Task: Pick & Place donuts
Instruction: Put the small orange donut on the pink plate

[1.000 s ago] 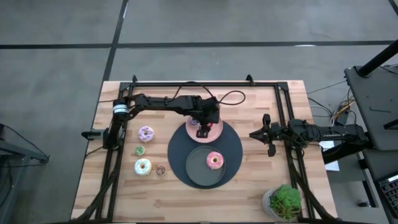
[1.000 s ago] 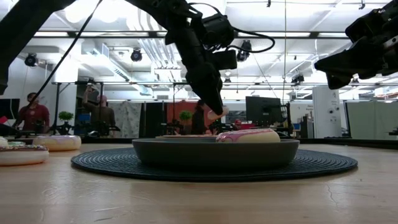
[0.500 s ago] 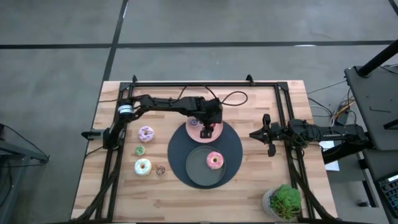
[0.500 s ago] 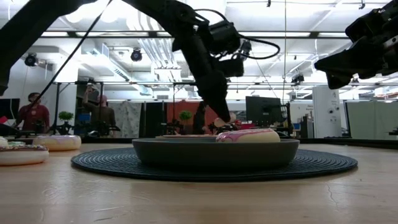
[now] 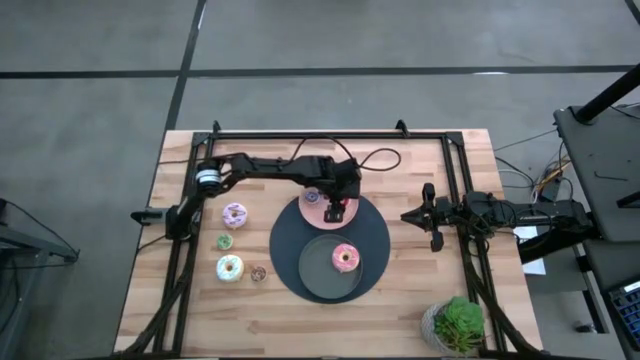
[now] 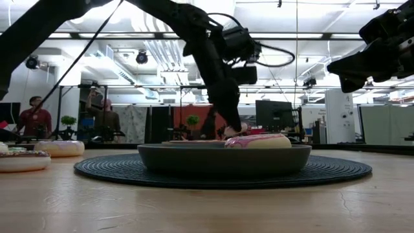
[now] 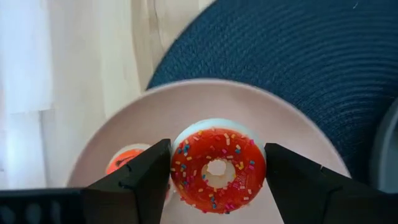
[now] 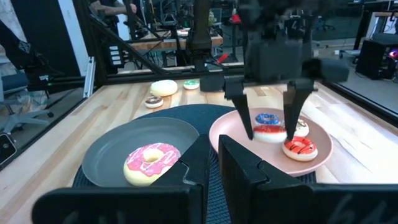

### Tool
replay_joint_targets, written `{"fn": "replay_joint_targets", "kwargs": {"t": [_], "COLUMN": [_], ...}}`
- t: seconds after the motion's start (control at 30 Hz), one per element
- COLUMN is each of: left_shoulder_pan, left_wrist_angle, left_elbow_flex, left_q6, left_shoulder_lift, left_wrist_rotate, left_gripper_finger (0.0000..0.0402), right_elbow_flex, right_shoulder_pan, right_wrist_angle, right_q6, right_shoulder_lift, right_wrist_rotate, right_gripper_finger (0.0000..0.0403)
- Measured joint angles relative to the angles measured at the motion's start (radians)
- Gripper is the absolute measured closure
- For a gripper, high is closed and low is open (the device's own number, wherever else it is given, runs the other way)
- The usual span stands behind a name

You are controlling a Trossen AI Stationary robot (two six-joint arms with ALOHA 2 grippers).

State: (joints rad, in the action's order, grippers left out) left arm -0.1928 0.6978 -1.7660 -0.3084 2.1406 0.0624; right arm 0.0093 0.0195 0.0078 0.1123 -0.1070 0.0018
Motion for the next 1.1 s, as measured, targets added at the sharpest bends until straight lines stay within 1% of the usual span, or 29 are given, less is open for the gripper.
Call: {"fn": "replay_joint_targets", "kwargs": {"t": [0.23,0.87,1.1], "left_shoulder_pan": [0.000,-0.002,-0.005], "left_wrist_angle": [-0.019,-0.096,-0.100], "left_elbow_flex": [-0.006,0.002,0.002], "left_q6": [0.001,0.002,0.002], "left_shoulder_lift": [0.040,0.043,0.055], "left_wrist_rotate": [0.000,0.003,0.007], "left_gripper_finger": [0.0179,0.0179,0.0179], "right_elbow_flex": [0.000,0.000,0.000], "right_shoulder_pan": [0.000,0.000,0.000], "right_wrist_angle": [0.000,0.000,0.000], "right_q6": [0.000,0.000,0.000], "right_shoulder_lift": [0.000,0.000,0.000], "right_wrist_rotate": [0.000,0.000,0.000], "right_gripper_finger": [0.0374,0.0374,0.0374]}}
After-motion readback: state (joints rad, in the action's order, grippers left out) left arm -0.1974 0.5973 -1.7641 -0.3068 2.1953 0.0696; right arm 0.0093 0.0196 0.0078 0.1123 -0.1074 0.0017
